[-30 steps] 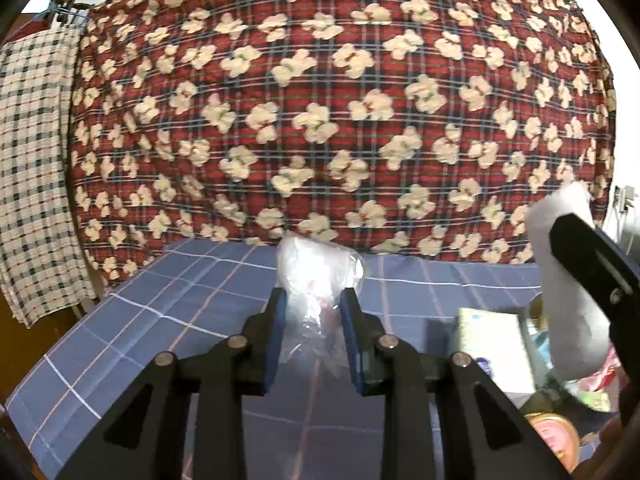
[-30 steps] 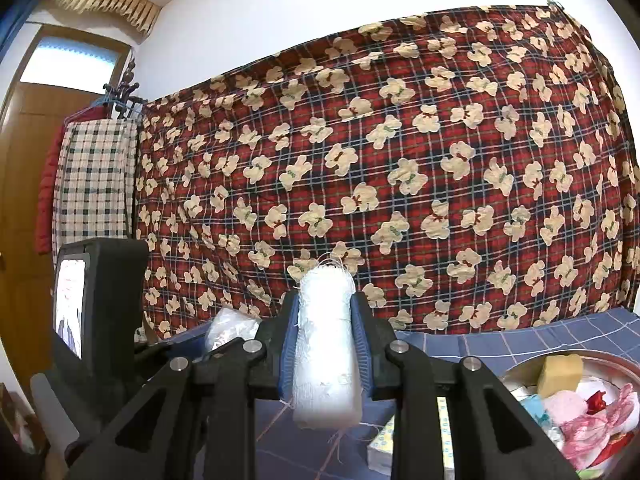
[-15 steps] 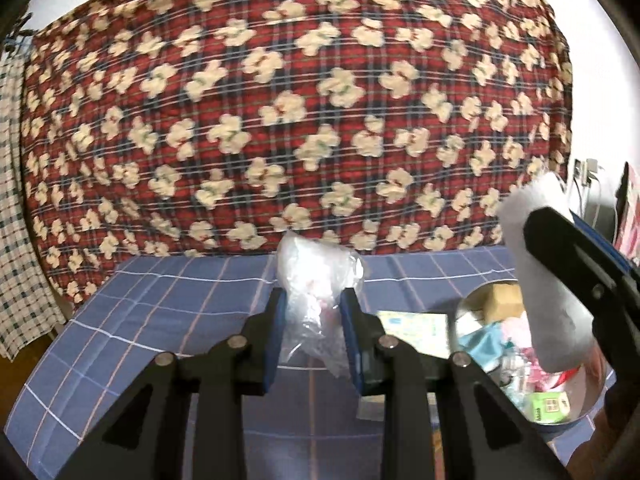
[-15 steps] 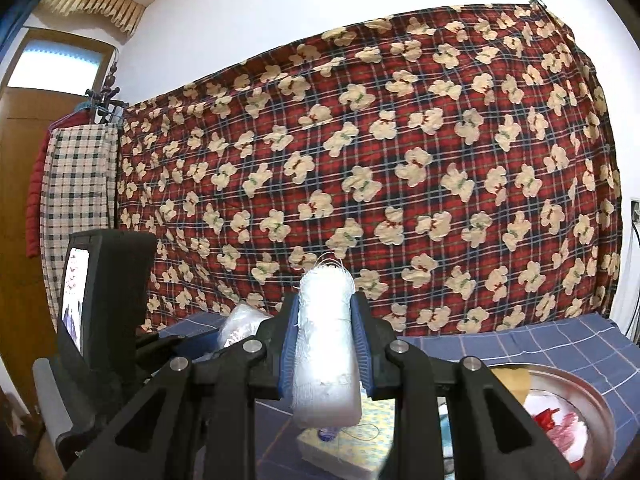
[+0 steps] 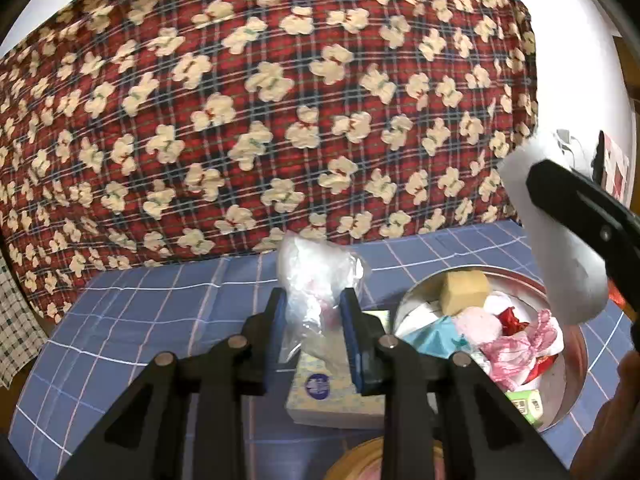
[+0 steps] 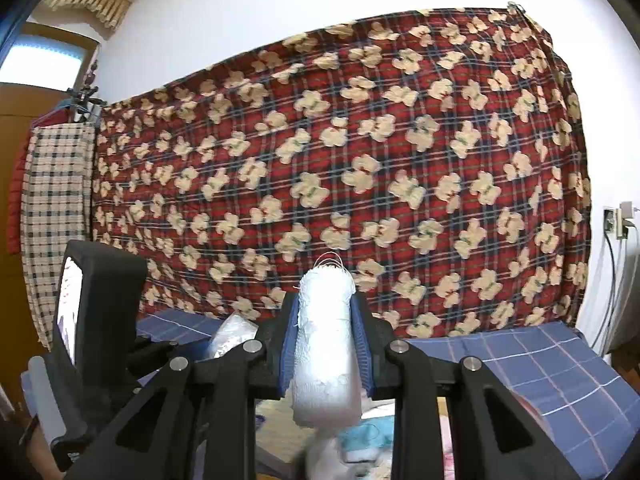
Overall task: Organize soft objects
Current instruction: 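Carry the plastic bag and white roll over the round tin with both grippers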
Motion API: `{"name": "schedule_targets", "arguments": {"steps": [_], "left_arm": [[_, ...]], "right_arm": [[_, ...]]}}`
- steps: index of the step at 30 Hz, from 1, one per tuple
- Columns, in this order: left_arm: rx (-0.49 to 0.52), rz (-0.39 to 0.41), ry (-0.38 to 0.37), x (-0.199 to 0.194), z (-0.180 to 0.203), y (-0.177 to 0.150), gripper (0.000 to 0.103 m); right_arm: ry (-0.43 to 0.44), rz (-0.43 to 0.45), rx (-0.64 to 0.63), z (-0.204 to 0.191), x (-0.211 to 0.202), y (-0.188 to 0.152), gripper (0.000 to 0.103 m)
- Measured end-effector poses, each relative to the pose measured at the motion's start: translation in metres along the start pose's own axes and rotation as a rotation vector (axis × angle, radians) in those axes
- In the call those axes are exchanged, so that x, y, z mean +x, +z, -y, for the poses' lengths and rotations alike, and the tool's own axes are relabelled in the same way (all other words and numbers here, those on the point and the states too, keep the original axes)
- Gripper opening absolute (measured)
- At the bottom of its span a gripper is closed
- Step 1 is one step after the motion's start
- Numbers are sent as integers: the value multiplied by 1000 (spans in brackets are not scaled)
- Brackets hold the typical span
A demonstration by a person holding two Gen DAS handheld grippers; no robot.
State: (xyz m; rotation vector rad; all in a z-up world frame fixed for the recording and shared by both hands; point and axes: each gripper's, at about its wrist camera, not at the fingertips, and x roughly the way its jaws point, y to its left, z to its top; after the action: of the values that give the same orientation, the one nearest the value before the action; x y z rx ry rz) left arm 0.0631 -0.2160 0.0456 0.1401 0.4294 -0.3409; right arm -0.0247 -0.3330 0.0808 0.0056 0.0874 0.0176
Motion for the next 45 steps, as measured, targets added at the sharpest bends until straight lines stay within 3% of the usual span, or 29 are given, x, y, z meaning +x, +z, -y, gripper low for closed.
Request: {"name": "schedule_targets", "arguments": {"steps": [6, 17, 36, 45], "left_arm": [[29, -53, -58, 12, 23, 1, 26], [63, -107, -95, 27, 53, 2, 26], [130, -272, -194, 68, 107, -1, 26], [154, -307, -206, 77, 117, -10, 27]], "right_arm": [[-29, -38, 8, 27, 2, -1, 29], [-66, -108, -2, 63, 11, -6, 29], [-119, -458, 85, 133, 67, -47, 29], [-126, -501, 68, 135, 71, -60, 29]]}}
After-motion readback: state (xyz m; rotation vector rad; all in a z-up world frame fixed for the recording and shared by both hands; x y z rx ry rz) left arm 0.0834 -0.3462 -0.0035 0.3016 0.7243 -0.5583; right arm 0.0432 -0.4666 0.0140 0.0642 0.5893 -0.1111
